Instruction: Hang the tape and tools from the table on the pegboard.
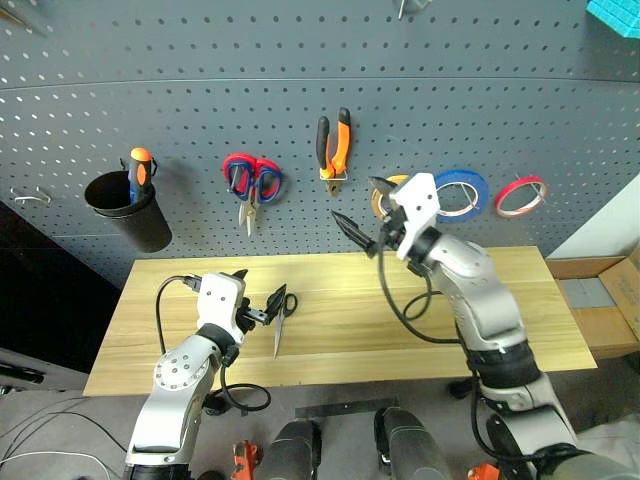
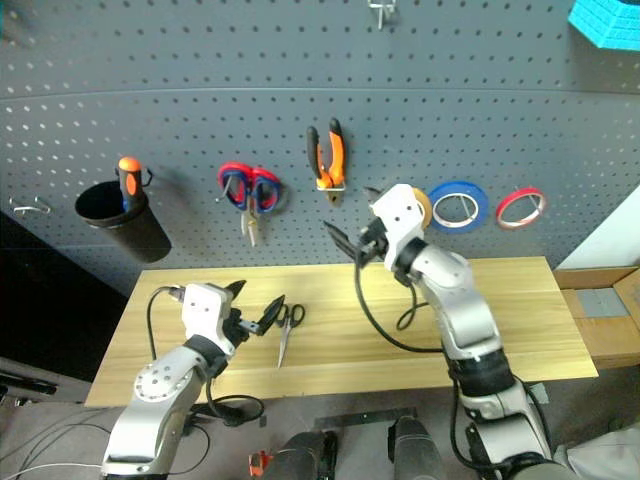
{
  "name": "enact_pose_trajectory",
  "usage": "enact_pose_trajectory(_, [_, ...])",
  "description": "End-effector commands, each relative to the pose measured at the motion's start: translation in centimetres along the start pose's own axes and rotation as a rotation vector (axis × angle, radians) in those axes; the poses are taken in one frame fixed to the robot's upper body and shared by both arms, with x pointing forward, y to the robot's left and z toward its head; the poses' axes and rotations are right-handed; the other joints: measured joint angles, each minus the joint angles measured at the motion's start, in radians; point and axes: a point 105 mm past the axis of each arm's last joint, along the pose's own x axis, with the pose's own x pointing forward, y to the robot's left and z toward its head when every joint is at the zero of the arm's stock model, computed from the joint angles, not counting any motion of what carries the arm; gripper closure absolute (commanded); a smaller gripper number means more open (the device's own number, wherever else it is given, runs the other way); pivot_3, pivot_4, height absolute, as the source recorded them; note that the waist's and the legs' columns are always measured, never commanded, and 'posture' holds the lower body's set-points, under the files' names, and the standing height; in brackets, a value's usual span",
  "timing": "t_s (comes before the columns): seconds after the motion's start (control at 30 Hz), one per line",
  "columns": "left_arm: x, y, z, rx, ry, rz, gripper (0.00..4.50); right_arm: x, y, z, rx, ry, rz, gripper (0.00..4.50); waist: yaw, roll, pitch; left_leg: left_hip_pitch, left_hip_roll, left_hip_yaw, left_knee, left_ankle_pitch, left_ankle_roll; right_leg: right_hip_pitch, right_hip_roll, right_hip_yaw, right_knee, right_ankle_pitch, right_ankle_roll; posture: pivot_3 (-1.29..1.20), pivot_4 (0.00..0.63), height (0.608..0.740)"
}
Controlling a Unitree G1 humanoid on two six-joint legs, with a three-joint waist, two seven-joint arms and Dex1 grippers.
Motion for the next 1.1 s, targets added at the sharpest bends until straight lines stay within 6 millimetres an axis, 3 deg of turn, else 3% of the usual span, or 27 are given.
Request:
enact_pose_trajectory(0.03, [0.9, -0.2, -1.6, -0.006, 0.102, 0.018, 0.18, -2.9, 3.9, 0.0, 0.089, 0.061, 0.263, 0.04, 0.000, 0.000, 0.000, 0.001, 0.000, 0.000, 0.000, 0.000, 0.000, 0.001, 0.000, 0.000, 0.000, 0.000, 0.000, -0.10, 0.215, 0.740])
enact_pose_trajectory(0.13, [1.2, -0.1, -4.4, 0.023, 0.286, 0.060, 0.18, -5.4, 7.2, -2.4, 0.115, 0.227, 0.456, 0.04, -0.001, 0.000, 0.000, 0.001, 0.000, 0.001, 0.001, -0.001, 0.002, 0.002, -0.001, -0.001, 0.000, 0.000, 0.001, -0.11, 0.218, 0.740])
enact_pose_trajectory(0.23, [1.3, -1.2, -6.8, 0.045, 0.440, 0.072, 0.18, -6.5, 8.0, -6.4, 0.078, 0.425, 0.453, 0.04, -0.014, -0.001, 0.000, 0.001, 0.000, 0.001, 0.001, -0.001, 0.002, 0.002, -0.001, -0.001, 0.000, -0.001, 0.001, -0.12, 0.226, 0.740])
enact_pose_trajectory(0.3, [1.2, -1.9, -8.0, 0.030, 0.514, 0.079, 0.18, -6.2, 8.1, -7.6, 0.071, 0.454, 0.417, 0.04, -0.019, -0.001, 0.000, 0.002, 0.000, 0.002, 0.001, -0.001, 0.002, 0.003, -0.002, -0.001, 0.000, -0.001, 0.002, -0.13, 0.231, 0.740])
enact_pose_trajectory(0.47, [1.7, -2.7, -8.8, -0.027, 0.567, 0.111, 0.18, -6.2, 8.6, -8.6, 0.080, 0.482, 0.398, 0.04, -0.018, -0.002, 0.001, 0.001, 0.000, 0.001, 0.001, -0.001, 0.002, 0.002, -0.002, -0.001, 0.000, -0.001, 0.001, -0.13, 0.243, 0.740])
enact_pose_trajectory(0.8, [1.8, -2.1, -10.9, -0.080, 0.678, 0.141, 0.18, -6.7, 8.5, -9.1, 0.072, 0.513, 0.380, 0.04, -0.019, -0.003, 0.002, 0.002, 0.000, 0.001, 0.001, -0.001, 0.002, 0.003, -0.003, -0.002, -0.001, -0.001, 0.002, -0.15, 0.246, 0.740])
enact_pose_trajectory(0.93, [1.9, -2.4, -11.4, -0.067, 0.700, 0.125, 1.04, -6.7, 8.5, -9.2, 0.071, 0.519, 0.373, 0.00, -0.019, -0.003, 0.002, 0.002, -0.001, 0.001, 0.001, -0.001, 0.002, 0.004, -0.003, -0.001, -0.001, -0.001, 0.002, -0.15, 0.242, 0.740])
enact_pose_trajectory(1.1, [1.8, -2.6, -11.5, -0.068, 0.697, 0.131, 2.80, -6.7, 8.3, -9.2, 0.073, 0.516, 0.365, 0.00, -0.021, -0.003, 0.002, 0.004, 0.000, 0.001, 0.001, -0.001, 0.002, 0.006, -0.003, -0.001, -0.001, -0.002, 0.003, -0.15, 0.238, 0.740])
